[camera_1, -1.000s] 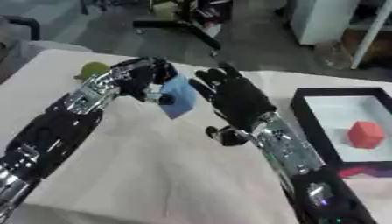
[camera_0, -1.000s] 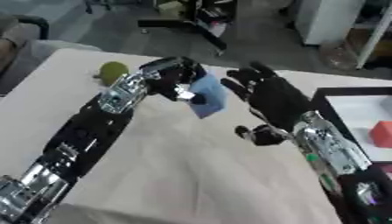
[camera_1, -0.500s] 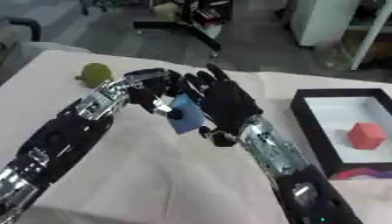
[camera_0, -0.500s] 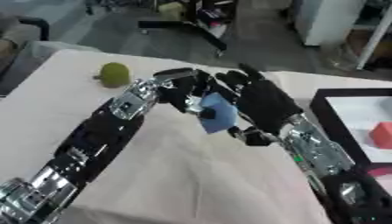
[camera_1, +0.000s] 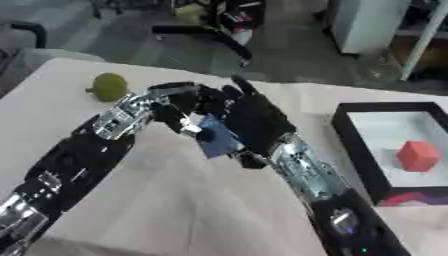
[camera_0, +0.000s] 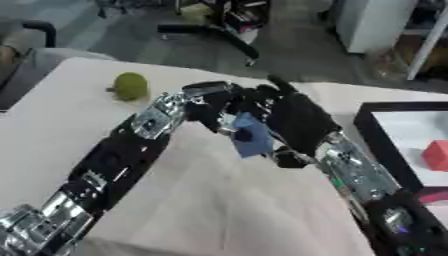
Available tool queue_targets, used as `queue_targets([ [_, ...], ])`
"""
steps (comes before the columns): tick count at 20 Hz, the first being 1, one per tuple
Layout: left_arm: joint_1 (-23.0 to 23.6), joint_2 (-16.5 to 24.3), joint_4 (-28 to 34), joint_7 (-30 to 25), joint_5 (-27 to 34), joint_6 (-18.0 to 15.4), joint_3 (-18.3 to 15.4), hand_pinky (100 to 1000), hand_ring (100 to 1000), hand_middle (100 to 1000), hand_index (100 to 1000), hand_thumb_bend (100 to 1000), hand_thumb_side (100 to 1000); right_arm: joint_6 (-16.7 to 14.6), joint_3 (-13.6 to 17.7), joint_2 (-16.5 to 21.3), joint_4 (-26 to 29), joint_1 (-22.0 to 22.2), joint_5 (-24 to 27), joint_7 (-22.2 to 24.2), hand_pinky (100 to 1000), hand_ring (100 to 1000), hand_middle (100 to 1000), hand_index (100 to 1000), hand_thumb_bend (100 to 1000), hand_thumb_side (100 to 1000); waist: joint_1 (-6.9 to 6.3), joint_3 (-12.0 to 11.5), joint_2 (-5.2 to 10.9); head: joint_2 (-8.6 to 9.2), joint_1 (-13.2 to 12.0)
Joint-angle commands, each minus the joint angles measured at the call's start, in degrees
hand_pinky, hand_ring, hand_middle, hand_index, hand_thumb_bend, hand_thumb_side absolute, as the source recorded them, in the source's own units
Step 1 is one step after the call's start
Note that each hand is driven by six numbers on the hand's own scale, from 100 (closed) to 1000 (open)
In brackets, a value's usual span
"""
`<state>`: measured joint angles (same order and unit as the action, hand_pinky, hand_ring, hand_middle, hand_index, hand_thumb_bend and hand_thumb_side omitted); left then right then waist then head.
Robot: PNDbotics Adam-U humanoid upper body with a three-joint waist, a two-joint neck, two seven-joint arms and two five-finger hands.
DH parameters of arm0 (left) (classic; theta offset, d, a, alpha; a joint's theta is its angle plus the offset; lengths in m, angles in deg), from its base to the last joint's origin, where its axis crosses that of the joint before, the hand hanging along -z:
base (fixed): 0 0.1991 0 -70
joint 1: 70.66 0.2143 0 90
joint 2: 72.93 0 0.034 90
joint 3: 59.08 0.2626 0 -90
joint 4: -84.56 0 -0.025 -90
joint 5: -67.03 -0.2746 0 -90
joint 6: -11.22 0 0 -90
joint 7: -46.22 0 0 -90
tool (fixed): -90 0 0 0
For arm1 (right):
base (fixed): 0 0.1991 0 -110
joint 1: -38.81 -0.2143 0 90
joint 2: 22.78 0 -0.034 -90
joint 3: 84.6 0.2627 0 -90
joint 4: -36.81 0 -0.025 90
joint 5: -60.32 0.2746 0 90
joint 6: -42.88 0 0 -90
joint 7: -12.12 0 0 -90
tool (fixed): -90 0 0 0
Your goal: Pick up the objects with one hand, pass them to the other hand, and then place them into the box on the other side of the table.
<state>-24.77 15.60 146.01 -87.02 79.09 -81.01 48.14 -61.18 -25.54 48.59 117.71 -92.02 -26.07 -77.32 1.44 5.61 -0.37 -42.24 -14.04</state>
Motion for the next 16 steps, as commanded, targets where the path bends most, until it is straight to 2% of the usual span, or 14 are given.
queue_targets([
  [1, -1.41, 0.26, 0.89, -0.54, 0.21, 0.09, 0.19, 721, 542, 496, 537, 638, 156, 0.86, 0.34, -0.3, 1.05, -1.17, 1.77, -4.39, 948, 793, 777, 547, 100, 235, -0.14, 0.07, 0.91, 0.25, 0.26],
  [2, -1.41, 0.36, 0.91, -0.58, 0.15, 0.06, 0.14, 724, 547, 502, 543, 641, 164, 1.3, 0.37, -0.23, 0.94, -1.13, 2.61, -6.22, 931, 781, 762, 479, 100, 262, -0.13, 0.06, 0.92, 0.21, 0.33],
  [4, -1.4, 0.73, 0.83, -0.58, -0.14, -0.09, -0.06, 727, 555, 510, 554, 667, 188, 1.78, 0.33, -0.02, 0.44, -1.16, 4.01, -8.97, 926, 779, 754, 407, 100, 342, -0.12, 0.04, 0.93, 0.09, 0.53],
  [5, -1.44, 1.02, 0.72, -0.48, -0.5, -0.27, -0.18, 727, 559, 515, 562, 692, 212, 1.75, 0.34, 0.11, 0.2, -1.21, 4.5, -9.79, 926, 779, 753, 397, 100, 359, -0.11, 0.04, 0.94, 0.03, 0.68],
  [6, -1.47, 1.29, 0.58, -0.32, -0.92, -0.54, -0.3, 734, 576, 534, 593, 779, 272, 1.64, 0.37, 0.24, -0.01, -1.25, 4.86, -10.3, 928, 780, 756, 383, 100, 397, -0.11, 0.04, 0.94, -0.01, 0.82],
  [8, -1.49, 2.2, 0.18, 0.22, -2.08, -1.32, -0.78, 743, 594, 554, 624, 852, 331, 1.13, 0.59, 0.69, -0.1, -1.35, 5.58, -10.67, 921, 777, 747, 375, 100, 415, -0.09, 0.04, 0.95, -0.13, 1.26],
  [13, -1.46, 4.22, -0.59, 0.75, -5.15, -4.06, -2.53, 768, 655, 617, 694, 926, 419, 0.57, 1.82, 2.91, 0.91, -2.45, 8.04, -10.9, 912, 768, 733, 362, 100, 423, -0.03, 0.04, 1.04, -0.39, 3.24],
  [14, -1.47, 4.72, -0.49, 1.1, -6.6, -5.12, -3.0, 777, 682, 650, 712, 938, 435, 0.55, 2.08, 3.52, 1.21, -2.74, 8.73, -10.88, 900, 760, 718, 363, 100, 390, -0.02, 0.03, 1.07, -0.44, 3.78],
  [16, -1.01, 5.67, -0.4, 3.09, -9.84, -7.26, -4.68, 795, 717, 689, 754, 961, 471, 0.94, 2.83, 5.17, 1.83, -3.38, 10.05, -10.45, 909, 765, 725, 362, 100, 421, 0.07, 0.06, 1.11, -0.54, 4.97],
])
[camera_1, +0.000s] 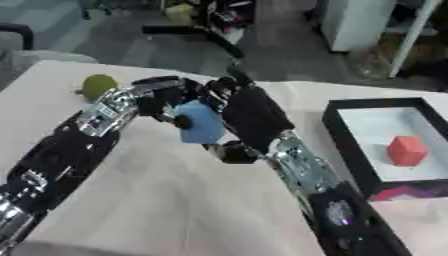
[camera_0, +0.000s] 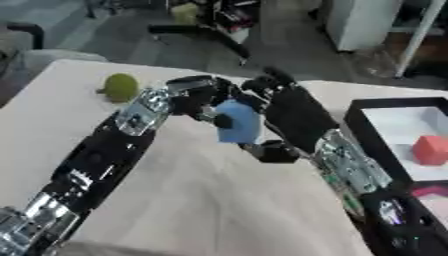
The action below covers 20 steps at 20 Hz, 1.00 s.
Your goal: Pick up the objects with one hand, pass them to the other hand, and then place them into the box on the other side of the table.
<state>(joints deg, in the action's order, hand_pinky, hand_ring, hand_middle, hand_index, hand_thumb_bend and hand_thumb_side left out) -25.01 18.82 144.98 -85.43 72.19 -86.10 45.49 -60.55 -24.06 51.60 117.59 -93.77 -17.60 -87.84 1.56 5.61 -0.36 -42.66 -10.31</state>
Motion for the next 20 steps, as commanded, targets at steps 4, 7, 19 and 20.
queue_targets([
  [4, 1.06, 5.08, 1.41, 8.24, -10.17, -5.11, -6.45, 812, 752, 741, 774, 968, 528, 3.15, 4.12, 5.93, 1.43, -1.9, 4.15, 1.24, 872, 748, 694, 366, 100, 421, 0.0, 0.07, 1.14, -0.3, 3.59],
  [7, 3.24, 7.38, 3.0, 15.06, -14.14, -5.44, -10.71, 812, 753, 744, 774, 963, 565, 7.22, 7.81, 9.11, -1.04, -1.21, 5.99, 0.69, 816, 724, 650, 373, 100, 421, -0.01, 0.03, 1.07, -0.37, 5.54],
  [19, 10.72, 15.17, 1.84, 31.05, -26.79, -2.51, -19.98, 816, 758, 752, 794, 918, 535, 27.31, 23.15, 15.66, -26.29, -1.39, 12.56, -5.6, 669, 665, 589, 691, 100, 409, -0.15, -0.31, 0.87, -0.52, 8.19],
  [20, 10.64, 15.51, 0.75, 32.33, -29.15, -2.38, -20.26, 817, 760, 754, 798, 915, 532, 27.94, 23.63, 15.91, -28.57, -1.96, 12.96, -5.34, 678, 671, 600, 729, 100, 403, -0.14, -0.34, 0.9, -0.54, 8.16],
])
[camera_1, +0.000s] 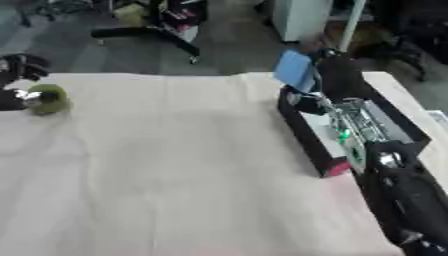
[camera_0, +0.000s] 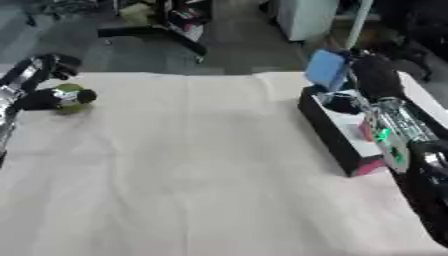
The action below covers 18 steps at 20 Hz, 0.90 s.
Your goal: Pick up the objects with one hand, pass them to the other hand, and then place them into the box on the other side of the table.
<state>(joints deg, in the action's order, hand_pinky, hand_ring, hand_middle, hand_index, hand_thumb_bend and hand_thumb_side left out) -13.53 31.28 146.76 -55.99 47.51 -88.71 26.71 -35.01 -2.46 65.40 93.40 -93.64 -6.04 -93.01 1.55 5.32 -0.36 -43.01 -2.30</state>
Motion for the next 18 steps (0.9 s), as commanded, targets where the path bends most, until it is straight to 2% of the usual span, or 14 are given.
queue_targets([
  [1, -1.09, 3.47, -2.36, 4.14, -7.04, 0.41, -1.72, 821, 768, 763, 811, 903, 526, 2.83, 2.37, 2.37, -6.62, -2.63, 1.4, 0.65, 734, 718, 674, 845, 169, 462, -0.12, -0.08, 0.93, -0.21, 0.09],
  [2, -1.54, 3.86, -3.87, 5.43, -10.06, 0.6, -1.87, 822, 768, 764, 813, 901, 525, 3.07, 2.67, 2.61, -8.57, -3.26, 0.97, 1.94, 739, 722, 679, 855, 185, 467, -0.11, -0.08, 0.97, -0.24, 0.03],
  [3, -2.12, 4.24, -5.61, 6.57, -12.98, 0.88, -2.04, 825, 773, 770, 822, 891, 517, 3.24, 2.92, 2.9, -10.2, -3.84, 0.17, 3.47, 799, 763, 744, 942, 339, 513, -0.1, -0.1, 1.01, -0.28, -0.06],
  [4, -2.94, 4.58, -7.67, 7.58, -15.83, 1.19, -2.18, 825, 774, 771, 824, 888, 513, 3.33, 3.13, 3.19, -11.7, -4.5, -1.0, 5.43, 822, 779, 766, 965, 382, 531, -0.08, -0.1, 1.05, -0.33, -0.19],
  [5, -3.8, 4.84, -9.62, 8.46, -18.38, 1.33, -2.26, 829, 779, 778, 835, 881, 509, 3.27, 3.3, 3.47, -12.85, -5.13, -2.34, 7.42, 887, 817, 820, 996, 496, 536, -0.07, -0.1, 1.09, -0.39, -0.34],
  [6, -4.77, 5.09, -11.59, 9.26, -20.97, 1.51, -2.3, 830, 779, 779, 837, 879, 508, 2.96, 3.33, 3.79, -14.05, -5.84, -3.92, 9.82, 915, 838, 848, 1000, 524, 543, -0.06, -0.09, 1.12, -0.45, -0.51],
  [7, -5.73, 5.19, -13.54, 10.03, -23.31, 1.62, -2.42, 829, 779, 779, 839, 877, 506, 2.38, 3.39, 4.11, -15.2, -6.64, -5.57, 12.73, 989, 886, 914, 1000, 606, 564, -0.03, -0.09, 1.15, -0.5, -0.69],
  [9, -7.53, 5.18, -17.05, 11.3, -26.89, 1.62, -2.72, 830, 779, 779, 843, 875, 504, 0.7, 3.58, 4.8, -17.07, -8.43, -8.64, 19.37, 1000, 934, 975, 1000, 662, 605, 0.03, -0.04, 1.21, -0.56, -1.16],
  [12, -9.59, 4.92, -21.51, 12.18, -30.66, 0.89, -2.86, 832, 780, 776, 843, 875, 494, -2.18, 3.74, 6.1, -17.74, -11.04, -11.69, 29.94, 1000, 989, 1000, 1000, 683, 590, 0.23, 0.22, 1.24, -0.44, -2.07],
  [15, -10.85, 4.76, -25.14, 11.7, -32.55, -0.61, -3.11, 832, 780, 774, 842, 878, 477, -4.49, 3.51, 7.52, -15.15, -12.81, -14.29, 38.86, 1000, 1000, 1000, 1000, 647, 441, 0.59, 0.73, 1.12, -0.04, -3.24],
  [17, -11.54, 4.74, -27.21, 11.29, -33.32, -1.17, -3.34, 833, 782, 775, 843, 879, 470, -5.3, 3.71, 8.76, -10.41, -13.17, -16.01, 41.87, 1000, 1000, 1000, 1000, 622, 406, 0.78, 1.14, 0.94, 0.28, -4.21],
  [18, -11.88, 4.79, -28.09, 11.33, -33.71, -1.16, -3.47, 834, 783, 775, 844, 878, 468, -5.54, 3.83, 9.51, -7.02, -13.06, -16.82, 41.85, 1000, 989, 1000, 1000, 621, 398, 0.86, 1.4, 0.82, 0.42, -5.02],
])
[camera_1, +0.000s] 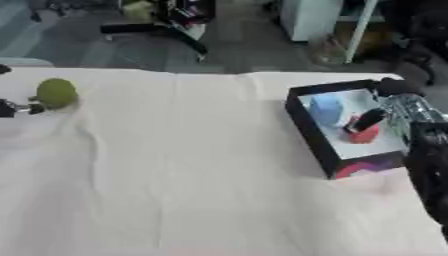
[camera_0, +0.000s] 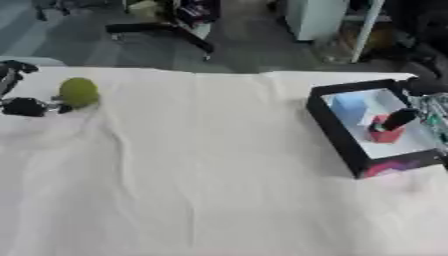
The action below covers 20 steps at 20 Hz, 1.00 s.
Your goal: Pick up the objects with one hand, pass them to the other hand, and then place them into the box on the other side of the table.
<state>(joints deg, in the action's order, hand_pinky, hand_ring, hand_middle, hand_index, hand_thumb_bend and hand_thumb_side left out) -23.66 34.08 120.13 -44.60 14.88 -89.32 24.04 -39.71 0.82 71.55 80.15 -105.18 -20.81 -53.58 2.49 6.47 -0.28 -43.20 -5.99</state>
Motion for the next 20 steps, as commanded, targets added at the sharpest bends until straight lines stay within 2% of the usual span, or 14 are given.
queue_targets([
  [1, -2.07, 2.03, -2.22, 0.23, -1.49, -0.46, -0.95, 833, 784, 776, 844, 878, 468, -1.18, 0.61, 4.07, 9.83, -1.14, -2.8, 1.82, 1000, 979, 1000, 1000, 614, 394, -0.01, 0.48, 0.62, 0.74, -2.18],
  [5, -3.16, 2.12, -4.08, 4.24, -3.41, 1.15, -1.65, 828, 778, 774, 843, 855, 464, -3.14, 0.18, 6.77, 23.55, 1.64, -4.8, -2.22, 1000, 947, 999, 1000, 585, 393, 0.23, 1.4, 0.16, 1.39, -7.44],
  [10, -4.26, 1.84, -6.55, 11.75, -6.43, 4.76, -2.04, 824, 776, 770, 839, 806, 441, -5.98, -0.71, 8.88, 36.85, 5.88, -2.52, -4.61, 1000, 935, 978, 1000, 564, 401, 0.18, 2.8, -0.67, 2.97, -15.69],
  [12, -4.67, 1.94, -7.96, 13.54, -7.31, 5.75, -2.13, 824, 776, 769, 840, 764, 423, -6.35, -0.85, 9.11, 40.58, 7.17, -1.39, -4.93, 1000, 924, 963, 1000, 556, 397, 0.14, 3.34, -1.09, 3.76, -18.88],
  [13, -4.83, 2.03, -8.54, 14.17, -7.55, 6.16, -2.19, 824, 776, 769, 840, 758, 421, -6.41, -0.88, 9.15, 42.14, 7.72, -1.05, -5.24, 1000, 917, 955, 1000, 595, 384, 0.12, 3.57, -1.33, 4.2, -20.32],
  [14, -4.98, 2.28, -9.07, 14.76, -7.77, 6.66, -2.25, 823, 775, 768, 838, 752, 418, -6.41, -0.91, 9.16, 43.57, 8.3, -0.68, -5.69, 1000, 913, 949, 1000, 544, 397, 0.09, 3.87, -1.68, 4.71, -21.75],
  [16, -5.27, 2.74, -9.81, 15.97, -8.05, 7.45, -2.32, 819, 771, 763, 832, 734, 413, -6.23, -0.91, 9.19, 45.76, 9.4, 0.12, -6.45, 1000, 906, 938, 1000, 534, 401, 0.0, 4.38, -2.37, 5.62, -24.02],
  [17, -5.41, 2.99, -10.06, 16.63, -8.14, 7.82, -2.35, 813, 764, 753, 815, 688, 432, -6.03, -0.85, 9.19, 46.58, 9.9, 0.55, -6.76, 1000, 902, 931, 1000, 626, 340, -0.04, 4.6, -2.68, 6.0, -24.82],
  [18, -5.64, 3.27, -10.19, 17.48, -8.18, 8.28, -2.47, 808, 756, 742, 803, 679, 391, -5.76, -0.78, 9.15, 47.27, 10.43, 1.0, -7.06, 1000, 898, 926, 1000, 517, 409, -0.09, 4.84, -3.1, 6.47, -25.52],
  [20, -6.07, 3.77, -10.23, 19.61, -7.97, 9.22, -2.8, 794, 740, 722, 779, 632, 369, -5.16, -0.66, 8.91, 48.27, 11.33, 1.83, -7.67, 1000, 891, 917, 1000, 499, 416, -0.14, 5.25, -3.9, 7.37, -26.42],
])
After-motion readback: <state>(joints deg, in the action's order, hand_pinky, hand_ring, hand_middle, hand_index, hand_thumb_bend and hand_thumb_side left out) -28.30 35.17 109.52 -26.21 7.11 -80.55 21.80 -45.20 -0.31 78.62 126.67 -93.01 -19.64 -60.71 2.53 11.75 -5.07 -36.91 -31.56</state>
